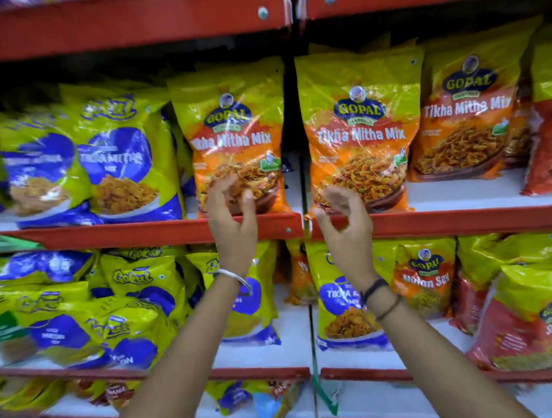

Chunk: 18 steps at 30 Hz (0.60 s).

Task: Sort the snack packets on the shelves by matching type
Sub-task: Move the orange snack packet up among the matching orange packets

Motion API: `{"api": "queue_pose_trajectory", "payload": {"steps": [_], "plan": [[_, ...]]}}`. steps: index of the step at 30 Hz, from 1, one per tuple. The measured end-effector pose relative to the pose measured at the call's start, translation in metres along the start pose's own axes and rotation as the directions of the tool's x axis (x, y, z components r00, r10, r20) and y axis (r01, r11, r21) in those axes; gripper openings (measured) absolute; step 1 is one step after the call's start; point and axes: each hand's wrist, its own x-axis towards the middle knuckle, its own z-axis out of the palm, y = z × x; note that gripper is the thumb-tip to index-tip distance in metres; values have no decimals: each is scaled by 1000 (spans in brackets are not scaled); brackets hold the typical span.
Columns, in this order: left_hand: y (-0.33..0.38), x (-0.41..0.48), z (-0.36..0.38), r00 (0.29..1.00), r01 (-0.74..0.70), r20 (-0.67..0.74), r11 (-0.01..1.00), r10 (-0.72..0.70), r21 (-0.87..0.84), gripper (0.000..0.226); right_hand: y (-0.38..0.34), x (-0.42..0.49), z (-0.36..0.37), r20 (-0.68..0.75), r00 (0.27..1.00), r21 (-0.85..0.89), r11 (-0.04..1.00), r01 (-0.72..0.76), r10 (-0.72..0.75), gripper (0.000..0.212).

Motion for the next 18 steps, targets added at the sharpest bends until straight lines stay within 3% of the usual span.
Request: {"api": "queue_pose_trajectory", "payload": {"steps": [2, 5, 8, 10, 12, 18], "plan": [[-8, 35, -13, 999, 40, -15, 999, -39, 34, 33, -15, 26, 20, 65, 998, 7, 1000, -2, 1, 32], [-30, 70, -26, 985, 115, 104, 968, -141, 223, 57, -21, 56, 47, 248, 959, -79, 989, -124, 140, 58], [-49, 84, -37, 879, 314, 296, 921, -374, 229, 62, -21, 72, 66, 366, 883, -239, 947, -217, 295, 77], [-56, 86, -43, 833, 337, 381, 914, -401, 227, 56, -16, 74, 73, 371, 878, -328, 927, -182, 303, 74], [-59, 87, -46, 831, 315, 407, 924, -379, 216, 50, -11, 74, 77, 335, 910, -325, 937, -132, 244, 65], [-56, 75, -55, 875, 318, 372, 947, -311, 44, 46, -10, 59, 77, 226, 953, -100, 978, -185, 204, 53]]}}
